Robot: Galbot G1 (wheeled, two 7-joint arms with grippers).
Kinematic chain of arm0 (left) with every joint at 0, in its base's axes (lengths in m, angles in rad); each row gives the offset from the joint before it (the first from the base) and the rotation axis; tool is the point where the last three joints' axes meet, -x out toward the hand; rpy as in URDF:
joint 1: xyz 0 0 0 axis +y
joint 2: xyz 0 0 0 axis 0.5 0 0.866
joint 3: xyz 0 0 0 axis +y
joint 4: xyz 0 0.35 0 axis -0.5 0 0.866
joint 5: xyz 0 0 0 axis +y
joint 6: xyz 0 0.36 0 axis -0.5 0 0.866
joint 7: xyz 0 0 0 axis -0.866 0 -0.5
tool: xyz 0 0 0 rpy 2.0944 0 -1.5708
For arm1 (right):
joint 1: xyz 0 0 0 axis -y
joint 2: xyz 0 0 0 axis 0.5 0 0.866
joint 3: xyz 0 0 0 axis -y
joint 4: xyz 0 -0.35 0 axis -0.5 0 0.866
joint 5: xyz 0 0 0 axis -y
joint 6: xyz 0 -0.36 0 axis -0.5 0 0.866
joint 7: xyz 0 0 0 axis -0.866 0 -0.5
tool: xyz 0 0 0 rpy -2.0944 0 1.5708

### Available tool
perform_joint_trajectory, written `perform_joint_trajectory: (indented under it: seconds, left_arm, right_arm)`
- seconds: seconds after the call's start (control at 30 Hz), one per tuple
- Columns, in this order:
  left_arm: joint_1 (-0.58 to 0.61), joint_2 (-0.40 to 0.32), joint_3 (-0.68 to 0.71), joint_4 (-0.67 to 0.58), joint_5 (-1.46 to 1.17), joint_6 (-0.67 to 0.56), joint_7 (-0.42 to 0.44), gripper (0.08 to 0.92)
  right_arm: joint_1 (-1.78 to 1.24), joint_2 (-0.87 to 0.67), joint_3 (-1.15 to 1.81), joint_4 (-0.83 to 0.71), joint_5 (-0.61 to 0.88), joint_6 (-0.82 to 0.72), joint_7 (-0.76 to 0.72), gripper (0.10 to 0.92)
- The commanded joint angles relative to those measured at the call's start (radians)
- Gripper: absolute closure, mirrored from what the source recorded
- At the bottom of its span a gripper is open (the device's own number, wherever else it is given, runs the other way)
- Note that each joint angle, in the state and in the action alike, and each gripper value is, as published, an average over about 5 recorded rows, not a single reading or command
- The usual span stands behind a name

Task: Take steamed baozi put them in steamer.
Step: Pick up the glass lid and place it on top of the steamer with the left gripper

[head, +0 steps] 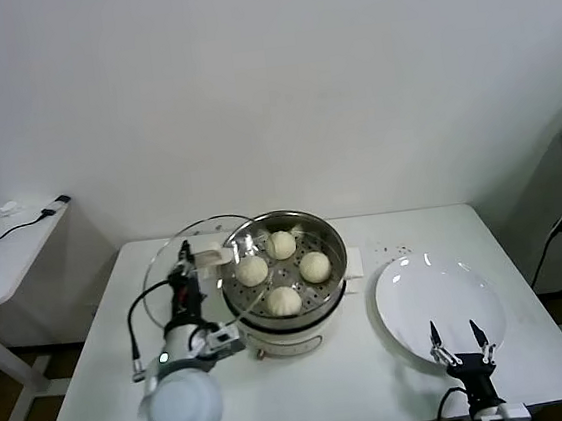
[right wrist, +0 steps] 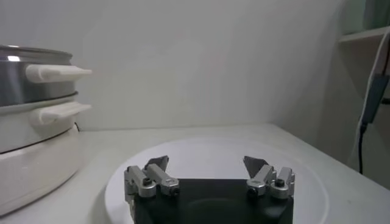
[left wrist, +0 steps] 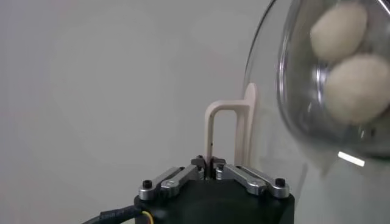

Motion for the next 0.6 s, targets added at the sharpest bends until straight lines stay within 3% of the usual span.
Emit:
perform_joint_trajectory:
  seconds: [0.03,0.27,0.6]
  left_arm:
    - [-0.124,-0.252,0.263,0.099,0.277,0.108,0.103,0.856]
    - [-0.173,-0.31,0.27,0.218,0.285,0.11,0.089,0.856]
    - [-0.192,-0.344,0.27,0.285,0.302,0.112,0.077,0.856]
  right_arm:
    - [-0.005,-0.002,0.0,-0.019,0.008,0.028,0.002,0.203]
    - [-0.021,-0.01,0.003,-0.021,0.019,0.057,0.004,0.203]
    - [-0.026,-0.013,0.003,-0.029,0.027,0.07,0.009,0.203]
